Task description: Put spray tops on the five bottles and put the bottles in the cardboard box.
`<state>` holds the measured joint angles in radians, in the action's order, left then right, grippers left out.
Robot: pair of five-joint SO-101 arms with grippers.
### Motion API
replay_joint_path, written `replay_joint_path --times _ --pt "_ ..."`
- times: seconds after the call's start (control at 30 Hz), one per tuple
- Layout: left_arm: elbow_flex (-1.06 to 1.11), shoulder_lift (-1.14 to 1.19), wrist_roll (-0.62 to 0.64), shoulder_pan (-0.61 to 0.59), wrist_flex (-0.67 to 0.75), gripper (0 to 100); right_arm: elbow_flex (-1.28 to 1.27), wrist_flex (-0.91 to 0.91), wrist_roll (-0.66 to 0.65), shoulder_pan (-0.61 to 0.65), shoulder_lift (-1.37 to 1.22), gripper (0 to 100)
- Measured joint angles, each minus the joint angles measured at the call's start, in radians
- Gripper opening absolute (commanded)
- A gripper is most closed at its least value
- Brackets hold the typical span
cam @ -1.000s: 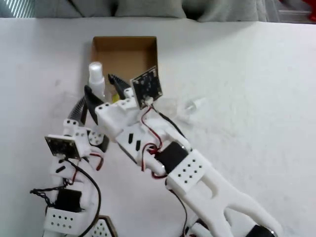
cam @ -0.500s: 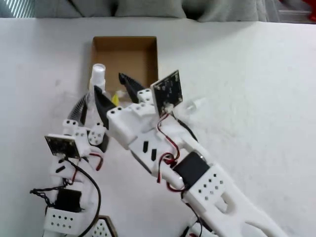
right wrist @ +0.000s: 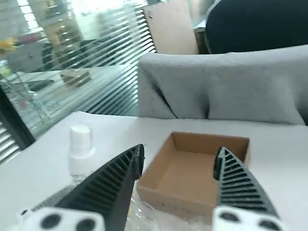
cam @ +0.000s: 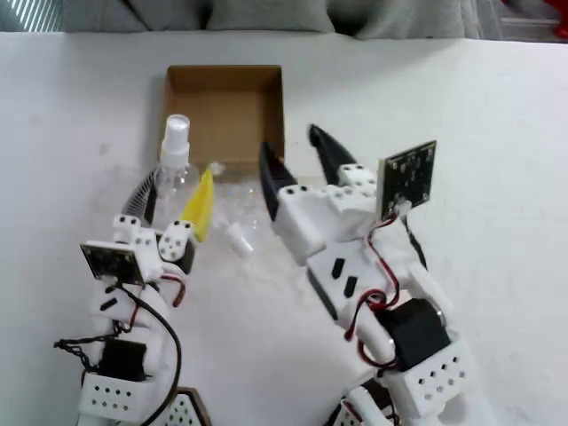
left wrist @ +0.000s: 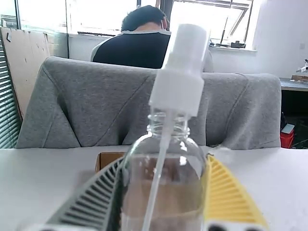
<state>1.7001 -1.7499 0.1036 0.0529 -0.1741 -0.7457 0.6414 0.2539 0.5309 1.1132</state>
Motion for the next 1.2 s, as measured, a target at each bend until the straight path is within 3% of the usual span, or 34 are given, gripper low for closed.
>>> replay_joint_path --times 0.17,0.3,0.6,0.83,1.2 --pt "0.0 0.0 0.0 -0.041 0.025 11 -0.146 0.014 0.0 -0.123 0.072 0.9" --pt "0.0 0.0 0.0 -0.083 0.084 11 -0.298 0.014 0.0 -0.229 0.167 6.0" --pt "-0.002 0.0 0.0 -0.109 0.247 11 -0.632 0.014 0.0 -0.45 0.43 5.7" --pt "-0.069 0.0 0.0 -0.112 0.238 11 -0.867 0.014 0.0 -0.557 0.66 5.7" --pt "-0.193 0.0 0.0 -0.112 0.221 11 -0.931 0.014 0.0 -0.623 0.677 5.7"
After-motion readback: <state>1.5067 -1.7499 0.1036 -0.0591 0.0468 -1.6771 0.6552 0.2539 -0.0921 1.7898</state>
